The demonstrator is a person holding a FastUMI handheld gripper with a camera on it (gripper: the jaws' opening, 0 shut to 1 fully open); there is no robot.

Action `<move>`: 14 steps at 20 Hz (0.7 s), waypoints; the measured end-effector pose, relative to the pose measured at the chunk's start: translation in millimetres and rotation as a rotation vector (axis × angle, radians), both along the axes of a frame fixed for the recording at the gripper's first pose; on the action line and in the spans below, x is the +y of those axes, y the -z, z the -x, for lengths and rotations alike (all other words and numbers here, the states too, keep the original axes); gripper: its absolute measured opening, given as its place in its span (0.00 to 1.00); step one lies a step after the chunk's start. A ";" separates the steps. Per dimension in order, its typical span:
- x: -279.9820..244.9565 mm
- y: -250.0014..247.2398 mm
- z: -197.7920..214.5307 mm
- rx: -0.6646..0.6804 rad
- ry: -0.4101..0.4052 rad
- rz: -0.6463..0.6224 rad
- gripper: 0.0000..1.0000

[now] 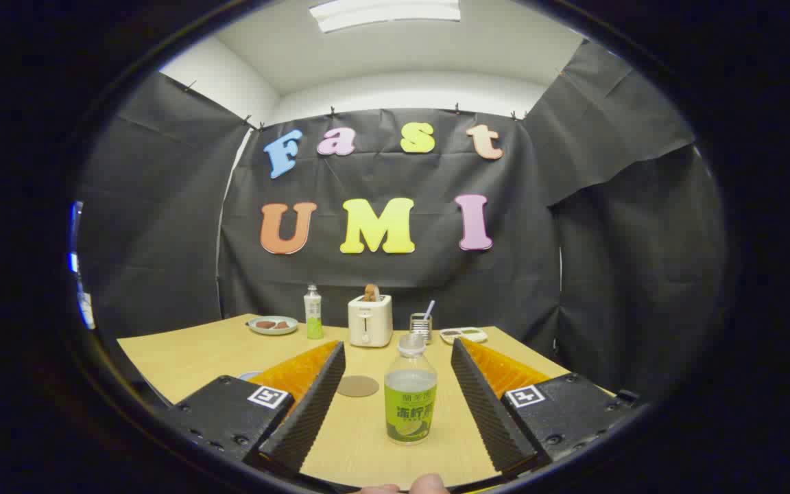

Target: Take the bottle from table, then pour the juice into the cup, finally place the bottle on the coaster

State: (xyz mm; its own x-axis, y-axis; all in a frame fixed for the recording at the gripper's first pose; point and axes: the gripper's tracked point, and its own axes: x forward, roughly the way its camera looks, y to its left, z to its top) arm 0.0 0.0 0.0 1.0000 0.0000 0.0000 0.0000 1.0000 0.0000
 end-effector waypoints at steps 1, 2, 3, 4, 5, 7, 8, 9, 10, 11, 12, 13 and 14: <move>0.1 0.7 -0.5 0.003 0.000 0.003 1.00; 0.2 -0.1 -0.5 0.004 0.000 0.002 1.00; 0.3 -0.2 -1.1 0.004 0.001 -0.001 1.00; 0.2 -1.0 -1.3 0.003 0.003 -0.006 1.00; 0.0 -0.2 -2.4 0.002 0.003 -0.010 1.00; 0.2 1.9 -3.6 0.007 0.004 -0.010 1.00; -0.2 2.8 -4.9 0.012 0.006 -0.010 1.00; -0.4 3.5 -4.8 0.014 0.006 -0.013 1.00; -1.1 3.1 -4.9 0.015 0.008 -0.018 1.00; -1.0 2.9 -5.0 0.014 0.009 -0.020 1.00; -0.5 2.5 -5.9 0.014 0.009 -0.023 1.00; -1.6 3.9 -5.0 0.015 0.010 -0.023 1.00; -1.6 4.1 -4.7 0.015 0.011 -0.025 1.00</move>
State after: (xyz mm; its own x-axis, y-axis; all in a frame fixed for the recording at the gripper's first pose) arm 4.7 -1.6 -4.1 0.9998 -0.0108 -0.0152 0.0112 0.9996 0.0244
